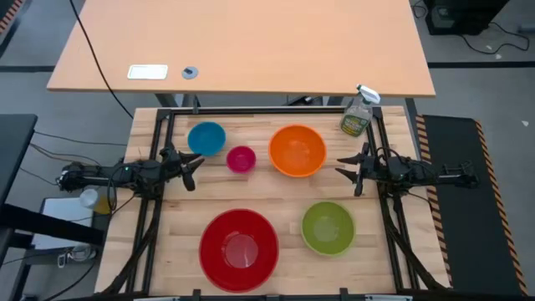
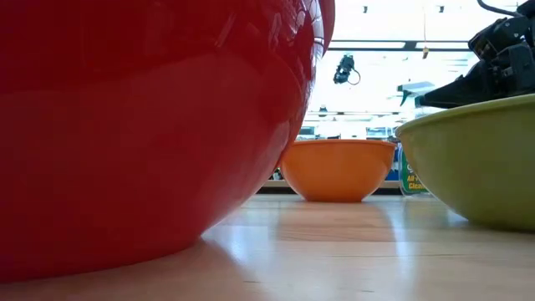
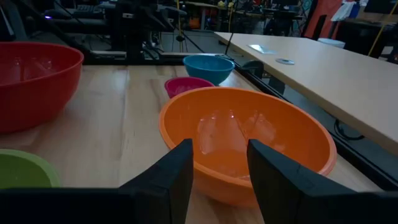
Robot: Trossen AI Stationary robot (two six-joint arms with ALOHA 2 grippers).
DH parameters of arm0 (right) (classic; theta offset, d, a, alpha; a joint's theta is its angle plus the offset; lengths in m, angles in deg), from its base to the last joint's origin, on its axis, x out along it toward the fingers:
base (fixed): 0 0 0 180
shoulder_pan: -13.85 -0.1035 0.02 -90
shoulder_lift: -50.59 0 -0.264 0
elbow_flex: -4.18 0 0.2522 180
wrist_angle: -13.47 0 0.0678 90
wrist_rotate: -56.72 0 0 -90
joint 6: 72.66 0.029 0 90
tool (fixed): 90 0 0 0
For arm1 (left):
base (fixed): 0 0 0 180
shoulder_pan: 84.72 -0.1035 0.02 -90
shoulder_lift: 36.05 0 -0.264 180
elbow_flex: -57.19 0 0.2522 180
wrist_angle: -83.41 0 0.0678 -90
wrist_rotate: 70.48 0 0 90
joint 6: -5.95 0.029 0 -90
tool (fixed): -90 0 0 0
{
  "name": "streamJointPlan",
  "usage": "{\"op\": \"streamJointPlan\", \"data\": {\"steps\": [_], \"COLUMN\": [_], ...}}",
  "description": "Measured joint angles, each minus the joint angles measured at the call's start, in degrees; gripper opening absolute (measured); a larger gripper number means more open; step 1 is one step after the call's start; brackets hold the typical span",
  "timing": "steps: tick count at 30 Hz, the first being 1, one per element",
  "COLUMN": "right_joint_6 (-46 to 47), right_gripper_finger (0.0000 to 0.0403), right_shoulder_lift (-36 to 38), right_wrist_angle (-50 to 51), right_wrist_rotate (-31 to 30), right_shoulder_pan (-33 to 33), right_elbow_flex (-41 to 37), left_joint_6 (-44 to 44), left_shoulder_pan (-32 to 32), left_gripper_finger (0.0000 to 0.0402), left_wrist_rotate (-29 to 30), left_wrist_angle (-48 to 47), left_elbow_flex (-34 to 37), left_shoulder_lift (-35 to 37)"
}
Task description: Nest bowls inside each other
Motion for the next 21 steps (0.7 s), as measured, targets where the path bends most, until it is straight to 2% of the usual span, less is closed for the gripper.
{"op": "streamJointPlan", "data": {"steps": [9,13,16,19,21], "right_joint_6": [0.0,-0.2,-0.2,0.1,4.0], "right_gripper_finger": [0.0159,0.0159,0.0159,0.0159,0.0159], "right_shoulder_lift": [0.0,0.0,0.0,0.0,0.0], "right_wrist_angle": [0.0,-1.6,-8.4,-18.6,-25.3], "right_wrist_rotate": [0.0,-0.7,-1.8,-3.3,-3.4], "right_shoulder_pan": [0.0,0.0,0.1,0.5,0.7], "right_elbow_flex": [0.0,0.0,0.0,0.0,0.0], "left_joint_6": [1.2,-7.2,-12.8,-13.8,-14.0], "left_shoulder_pan": [0.0,0.0,0.0,0.0,0.0], "left_gripper_finger": [0.0115,0.0115,0.0115,0.0115,0.0115], "left_wrist_rotate": [0.0,0.0,0.0,0.0,0.0], "left_wrist_angle": [0.5,5.9,10.6,13.5,15.0], "left_elbow_flex": [0.0,0.0,0.0,0.0,0.0], "left_shoulder_lift": [0.0,0.0,0.0,0.0,0.0]}}
